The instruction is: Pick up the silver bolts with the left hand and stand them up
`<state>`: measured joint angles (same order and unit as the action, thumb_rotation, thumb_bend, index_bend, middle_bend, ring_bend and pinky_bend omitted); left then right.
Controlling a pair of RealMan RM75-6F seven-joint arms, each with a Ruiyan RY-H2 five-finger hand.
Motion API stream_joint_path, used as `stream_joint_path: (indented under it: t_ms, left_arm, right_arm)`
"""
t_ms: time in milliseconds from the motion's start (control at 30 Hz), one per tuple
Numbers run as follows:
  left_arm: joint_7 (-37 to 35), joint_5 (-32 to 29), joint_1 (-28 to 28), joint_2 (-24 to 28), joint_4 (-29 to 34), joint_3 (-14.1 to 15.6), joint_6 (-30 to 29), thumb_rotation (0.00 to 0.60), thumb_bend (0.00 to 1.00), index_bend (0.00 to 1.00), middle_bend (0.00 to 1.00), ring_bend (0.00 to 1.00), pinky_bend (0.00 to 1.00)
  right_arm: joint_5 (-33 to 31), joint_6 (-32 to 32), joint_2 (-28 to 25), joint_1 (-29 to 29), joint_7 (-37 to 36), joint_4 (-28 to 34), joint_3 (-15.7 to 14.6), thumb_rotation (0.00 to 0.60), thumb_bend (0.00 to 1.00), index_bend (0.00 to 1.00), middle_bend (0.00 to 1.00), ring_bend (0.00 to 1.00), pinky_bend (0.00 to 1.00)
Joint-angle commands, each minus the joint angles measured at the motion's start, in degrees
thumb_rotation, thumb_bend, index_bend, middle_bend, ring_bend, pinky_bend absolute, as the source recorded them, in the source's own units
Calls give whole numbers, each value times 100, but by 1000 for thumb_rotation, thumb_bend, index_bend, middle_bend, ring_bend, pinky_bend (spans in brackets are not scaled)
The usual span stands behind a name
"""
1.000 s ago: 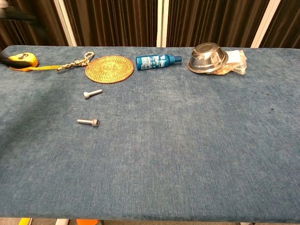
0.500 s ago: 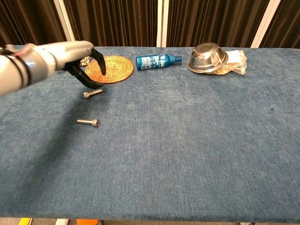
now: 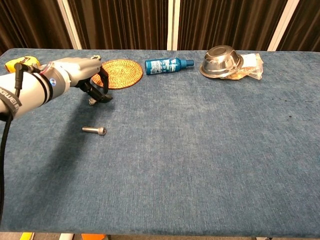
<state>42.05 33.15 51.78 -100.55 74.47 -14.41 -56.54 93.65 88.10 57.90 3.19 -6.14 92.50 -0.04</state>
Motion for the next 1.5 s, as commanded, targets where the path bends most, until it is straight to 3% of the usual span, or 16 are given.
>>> stream_joint_path:
  t_ms: [33, 400, 900, 1133, 1500]
  left_arm:
    - [-26, 39, 2, -45, -111, 39, -9, 409, 308, 439, 217, 84, 51]
    - [-76, 69, 36, -184, -290, 117, 116, 415, 311, 461, 217, 85, 51]
    - [62, 623, -76, -96, 81, 436, -213, 440, 342, 485, 218, 85, 48]
    - [-18, 868, -145, -135, 60, 425, -400, 582, 348, 481, 217, 85, 47]
    - [110, 928, -165, -289, -99, 428, -400, 600, 357, 475, 218, 84, 46]
  right_arm:
    - [4, -3, -1, 0, 2, 1, -1, 600, 205, 0, 113, 0, 52]
    - [-19, -17, -6, -10, -9, -3, 3, 600, 206, 0, 118, 0, 52]
    - [-31, -31, -20, -18, 22, 30, 7, 600, 206, 0, 121, 0, 52]
    - [-27, -14, -27, -31, 33, 40, 10, 600, 208, 0, 124, 0, 52]
    - [-34, 1, -23, -42, -19, 2, 18, 600, 207, 0, 128, 0, 52]
